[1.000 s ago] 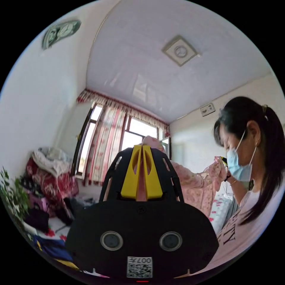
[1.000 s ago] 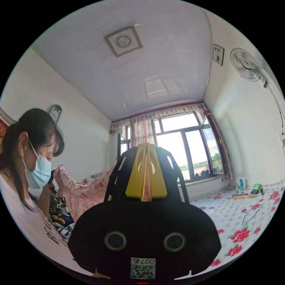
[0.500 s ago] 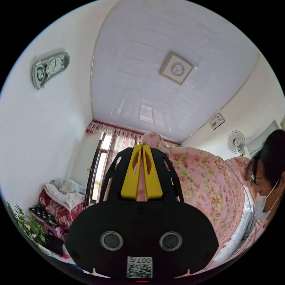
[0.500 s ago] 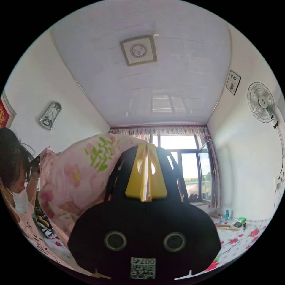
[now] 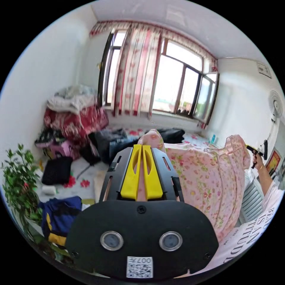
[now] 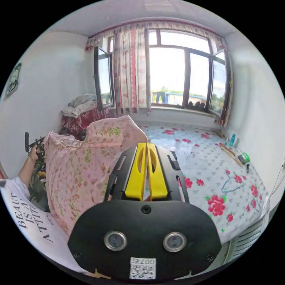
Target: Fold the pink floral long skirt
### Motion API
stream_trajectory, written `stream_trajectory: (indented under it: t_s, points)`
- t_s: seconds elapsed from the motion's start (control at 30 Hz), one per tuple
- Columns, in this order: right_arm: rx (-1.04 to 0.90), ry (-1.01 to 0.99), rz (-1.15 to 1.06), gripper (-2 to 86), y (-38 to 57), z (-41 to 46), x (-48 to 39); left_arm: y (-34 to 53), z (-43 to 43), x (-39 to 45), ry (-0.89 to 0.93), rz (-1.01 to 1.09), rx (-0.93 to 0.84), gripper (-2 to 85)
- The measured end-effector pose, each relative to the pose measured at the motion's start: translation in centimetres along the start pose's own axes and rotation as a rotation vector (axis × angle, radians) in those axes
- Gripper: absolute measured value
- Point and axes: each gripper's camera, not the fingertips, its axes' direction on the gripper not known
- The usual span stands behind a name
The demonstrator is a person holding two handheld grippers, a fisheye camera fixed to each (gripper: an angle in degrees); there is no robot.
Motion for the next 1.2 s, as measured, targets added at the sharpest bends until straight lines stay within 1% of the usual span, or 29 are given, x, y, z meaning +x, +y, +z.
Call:
stream_trajectory:
  t_s: [0.03, 0.07, 0.13, 0.17, 0.27, 0.4, 0.47, 0.57, 0.63, 0.7, 0.8, 0.87, 0.93, 0.97, 1.07, 1.2]
  points:
    - [-0.052, -0.002, 0.026, -0.3, 0.6, 3.4, 0.8, 1.2, 3.5, -1.2, 0.018, -0.051, -0.083, -1.0]
    - [-0.071, 0.004, 0.038, -0.3, 0.9, 5.0, 1.1, 2.0, 6.8, -2.1, 0.048, -0.095, -0.152, -1.0]
    - [-0.126, 0.019, 0.076, -0.3, 0.8, 10.4, 2.1, 2.5, 11.1, -2.9, 0.07, -0.119, -0.232, -1.0]
    - [-0.14, 0.022, 0.09, -0.3, 0.6, 11.7, 2.4, 2.4, 13.6, -3.2, 0.071, -0.126, -0.267, -1.0]
    - [-0.176, 0.041, 0.151, -0.2, -1.4, 16.9, 3.5, 0.8, 19.2, -4.1, 0.08, -0.17, -0.311, -1.0]
    - [-0.11, 0.079, 0.255, -0.1, -5.3, 21.8, 5.1, -3.0, 24.5, -5.1, 0.073, -0.212, -0.317, -1.0]
    - [-0.082, 0.112, 0.305, 0.0, -6.3, 23.6, 5.5, -5.5, 27.4, -5.5, 0.035, -0.203, -0.317, -0.9]
    - [-0.084, 0.189, 0.368, 0.8, -5.9, 27.3, 5.5, -6.0, 31.2, -6.6, 0.023, -0.221, -0.389, -0.6]
    - [-0.148, 0.195, 0.36, 2.4, -3.1, 30.1, 5.1, -4.3, 32.4, -6.9, -0.024, -0.213, -0.431, 0.0]
    - [-0.235, 0.177, 0.35, 3.8, 0.3, 31.6, 4.6, -1.5, 32.8, -7.0, -0.041, -0.187, -0.483, 1.7]
    - [-0.364, 0.081, 0.328, 6.0, 8.2, 31.9, 3.2, 4.8, 30.6, -7.3, -0.06, -0.199, -0.565, 5.5]
    - [-0.44, 0.047, 0.3, 7.1, 13.4, 30.8, 1.8, 10.4, 26.6, -7.6, -0.028, -0.288, -0.607, 7.6]
    - [-0.57, 0.01, 0.289, 8.6, 19.4, 29.0, 0.0, 14.4, 23.1, -7.5, -0.002, -0.365, -0.645, 8.9]
    - [-0.601, -0.002, 0.286, 8.9, 20.6, 28.6, -0.4, 16.7, 20.9, -7.2, 0.009, -0.415, -0.675, 9.5]
    - [-0.709, -0.039, 0.254, 10.3, 25.0, 26.8, -2.9, 20.4, 17.1, -5.5, 0.02, -0.469, -0.739, 11.3]
    - [-0.879, -0.082, 0.137, 10.9, 28.2, 27.9, -6.5, 21.9, 17.2, -3.5, 0.012, -0.409, -0.845, 11.4]
